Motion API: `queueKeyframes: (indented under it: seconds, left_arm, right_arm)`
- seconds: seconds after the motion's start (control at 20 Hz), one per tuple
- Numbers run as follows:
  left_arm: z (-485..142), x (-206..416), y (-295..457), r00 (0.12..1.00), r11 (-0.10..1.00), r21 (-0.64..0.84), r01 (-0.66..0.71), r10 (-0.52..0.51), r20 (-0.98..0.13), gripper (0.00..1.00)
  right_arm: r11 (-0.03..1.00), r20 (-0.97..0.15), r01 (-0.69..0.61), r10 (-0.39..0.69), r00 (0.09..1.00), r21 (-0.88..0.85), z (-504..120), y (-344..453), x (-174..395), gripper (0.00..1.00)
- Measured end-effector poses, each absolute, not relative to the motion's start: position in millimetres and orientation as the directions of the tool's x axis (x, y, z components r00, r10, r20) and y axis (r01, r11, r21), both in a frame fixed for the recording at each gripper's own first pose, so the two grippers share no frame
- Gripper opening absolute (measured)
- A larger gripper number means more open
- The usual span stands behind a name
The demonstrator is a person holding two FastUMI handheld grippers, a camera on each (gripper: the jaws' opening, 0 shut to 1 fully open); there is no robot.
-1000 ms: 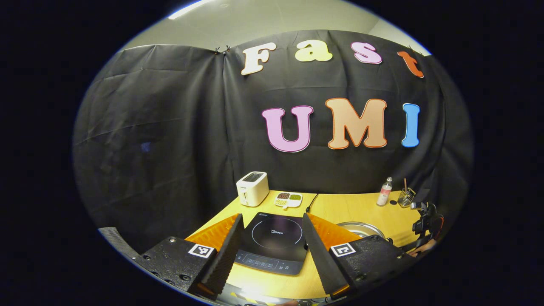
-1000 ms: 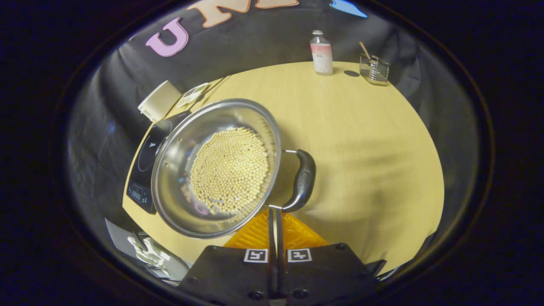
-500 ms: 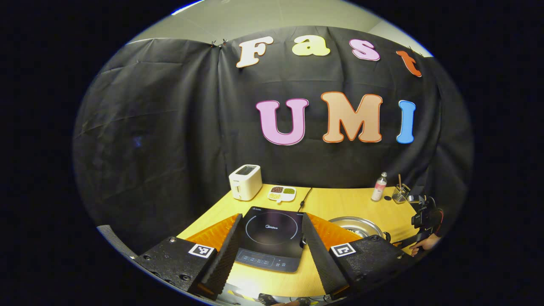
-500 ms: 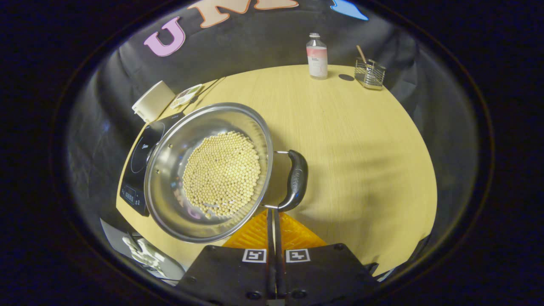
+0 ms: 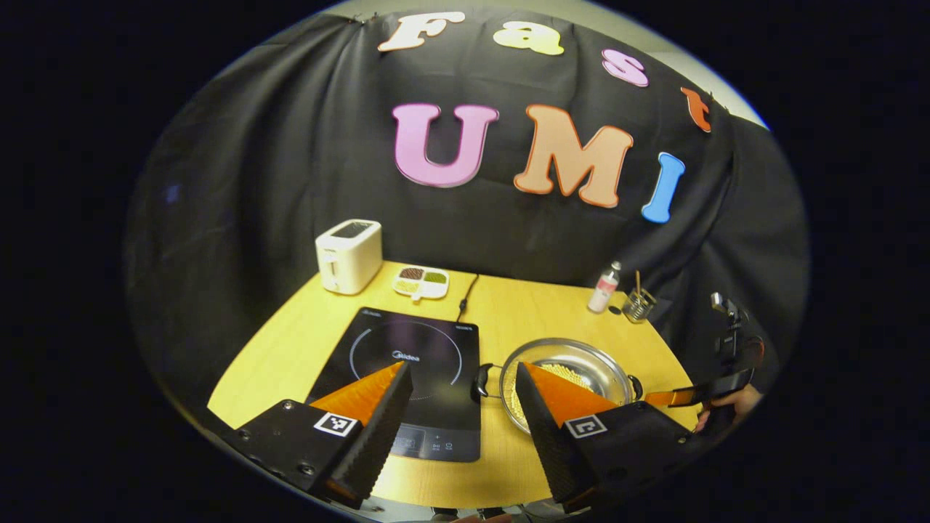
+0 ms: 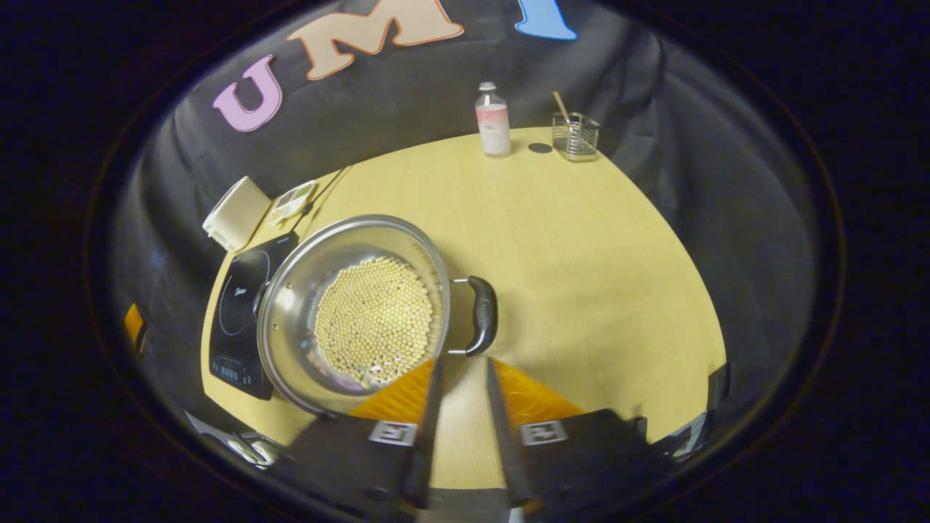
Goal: First push the handle of the pot to place it horizontally, then grasp the pot with both hands and set it on the induction cooktop.
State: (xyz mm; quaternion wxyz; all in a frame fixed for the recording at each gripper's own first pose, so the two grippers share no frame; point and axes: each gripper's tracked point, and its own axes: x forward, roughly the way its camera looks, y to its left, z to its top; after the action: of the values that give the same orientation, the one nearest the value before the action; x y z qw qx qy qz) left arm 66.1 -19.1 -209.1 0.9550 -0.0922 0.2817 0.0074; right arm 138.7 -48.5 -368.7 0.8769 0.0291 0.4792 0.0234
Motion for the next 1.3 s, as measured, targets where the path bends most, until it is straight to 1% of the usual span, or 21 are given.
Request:
queueKeyframes:
  seconds: [0.1,0.15,0.25,0.4,0.45,0.6,0.8,0.85,0.9,0.95,1.0,1.05,1.1,1.25,1.3]
  left_arm:
    - [-237,74,-24,0.802,0.972,-0.232,-0.024,-0.119,-0.585,0.88]
    - [-248,80,-27,0.786,0.965,-0.263,-0.006,-0.158,-0.598,0.88]
    - [-273,89,-37,0.744,0.951,-0.310,0.018,-0.220,-0.631,0.89]
    - [-300,104,-43,0.684,0.948,-0.316,0.049,-0.262,-0.681,0.89]
    - [-310,110,-43,0.669,0.952,-0.300,0.053,-0.257,-0.698,0.89]
    - [-341,126,-51,0.614,0.955,-0.293,0.044,-0.258,-0.746,0.89]
    - [-368,136,-63,0.549,0.961,-0.276,0.021,-0.242,-0.800,0.89]
    - [-375,139,-66,0.538,0.963,-0.269,0.015,-0.234,-0.810,0.89]
    - [-380,141,-71,0.523,0.963,-0.268,0.012,-0.234,-0.819,0.90]
    - [-384,142,-77,0.513,0.964,-0.265,0.013,-0.234,-0.826,0.90]
    - [-383,145,-79,0.507,0.971,-0.239,0.021,-0.216,-0.835,0.90]
    - [-384,151,-80,0.517,0.977,-0.211,0.039,-0.200,-0.832,0.90]
    - [-388,150,-83,0.500,0.980,-0.193,0.047,-0.191,-0.845,0.90]
    - [-391,154,-88,0.492,0.988,-0.139,0.062,-0.151,-0.858,0.89]
    - [-393,157,-90,0.491,0.991,-0.113,0.075,-0.135,-0.861,0.90]
  right_arm:
    - [1.000,-0.835,0.000,0.025,0.550,0.030,-369,-48,138,0.75]
    - [1.000,-0.835,0.006,0.011,0.550,0.017,-370,-45,138,0.75]
    - [1.000,-0.839,0.014,0.000,0.544,0.009,-370,-41,137,0.72]
    - [1.000,-0.850,0.014,-0.023,0.526,-0.019,-380,-44,141,0.72]
    - [1.000,-0.857,0.016,-0.031,0.515,-0.026,-384,-47,142,0.72]
    - [1.000,-0.871,0.014,-0.009,0.491,-0.003,-393,-47,152,0.72]
    - [0.999,-0.882,-0.019,0.050,0.468,0.046,-404,-47,168,0.85]
    - [0.998,-0.886,-0.026,0.064,0.460,0.059,-409,-48,172,0.82]
    - [0.997,-0.891,-0.026,0.078,0.448,0.074,-412,-48,177,0.85]
    - [0.996,-0.893,-0.023,0.088,0.441,0.087,-415,-49,180,0.85]
    - [0.995,-0.895,-0.024,0.100,0.434,0.100,-417,-50,183,0.82]
    - [0.994,-0.897,-0.027,0.110,0.428,0.109,-420,-52,186,0.85]
    - [0.993,-0.899,-0.031,0.115,0.423,0.113,-421,-54,190,0.85]
    - [0.989,-0.897,-0.036,0.148,0.416,0.147,-428,-51,201,0.85]
    - [0.988,-0.898,-0.038,0.155,0.412,0.153,-428,-52,204,0.80]
